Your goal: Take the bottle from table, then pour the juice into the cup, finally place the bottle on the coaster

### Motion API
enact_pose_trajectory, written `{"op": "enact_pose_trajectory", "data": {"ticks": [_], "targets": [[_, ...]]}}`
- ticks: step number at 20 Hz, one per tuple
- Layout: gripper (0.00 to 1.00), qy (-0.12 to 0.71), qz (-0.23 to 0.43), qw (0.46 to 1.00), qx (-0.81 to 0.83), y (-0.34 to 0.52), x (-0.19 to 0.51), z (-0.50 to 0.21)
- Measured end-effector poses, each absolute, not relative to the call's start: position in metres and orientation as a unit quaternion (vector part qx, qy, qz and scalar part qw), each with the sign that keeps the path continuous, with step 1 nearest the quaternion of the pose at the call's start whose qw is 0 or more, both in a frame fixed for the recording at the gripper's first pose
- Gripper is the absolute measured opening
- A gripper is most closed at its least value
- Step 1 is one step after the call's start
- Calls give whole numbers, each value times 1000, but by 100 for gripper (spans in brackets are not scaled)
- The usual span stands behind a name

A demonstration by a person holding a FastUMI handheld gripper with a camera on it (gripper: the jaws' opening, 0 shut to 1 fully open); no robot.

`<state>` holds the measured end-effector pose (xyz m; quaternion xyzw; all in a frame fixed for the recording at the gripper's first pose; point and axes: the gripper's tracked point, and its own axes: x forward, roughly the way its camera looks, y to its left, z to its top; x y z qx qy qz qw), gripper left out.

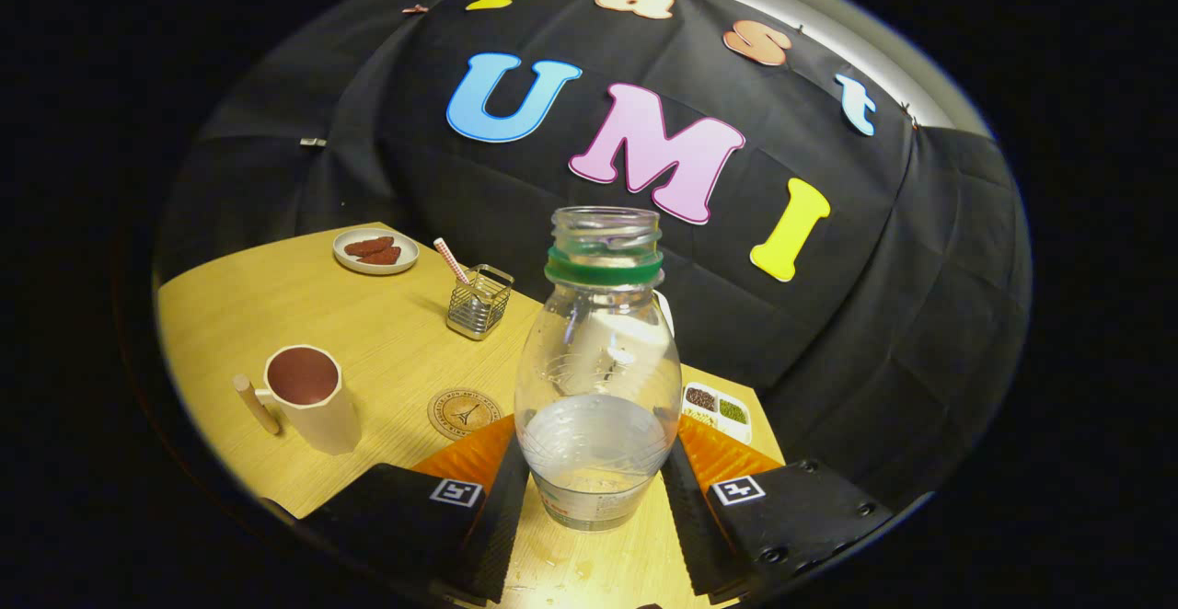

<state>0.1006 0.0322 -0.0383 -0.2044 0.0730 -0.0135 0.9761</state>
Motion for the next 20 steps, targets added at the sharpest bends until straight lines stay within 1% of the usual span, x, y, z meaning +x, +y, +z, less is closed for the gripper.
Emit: {"op": "enact_pose_trajectory", "data": {"ticks": [4, 8, 14, 20], "targets": [[75, 65, -41, 957, -281, 44, 99, -30], [75, 47, -50, 939, -338, 61, 98, -29], [75, 48, -57, 909, -410, 72, 107, -32], [75, 54, -33, 869, -490, 87, 118, -52]]}}
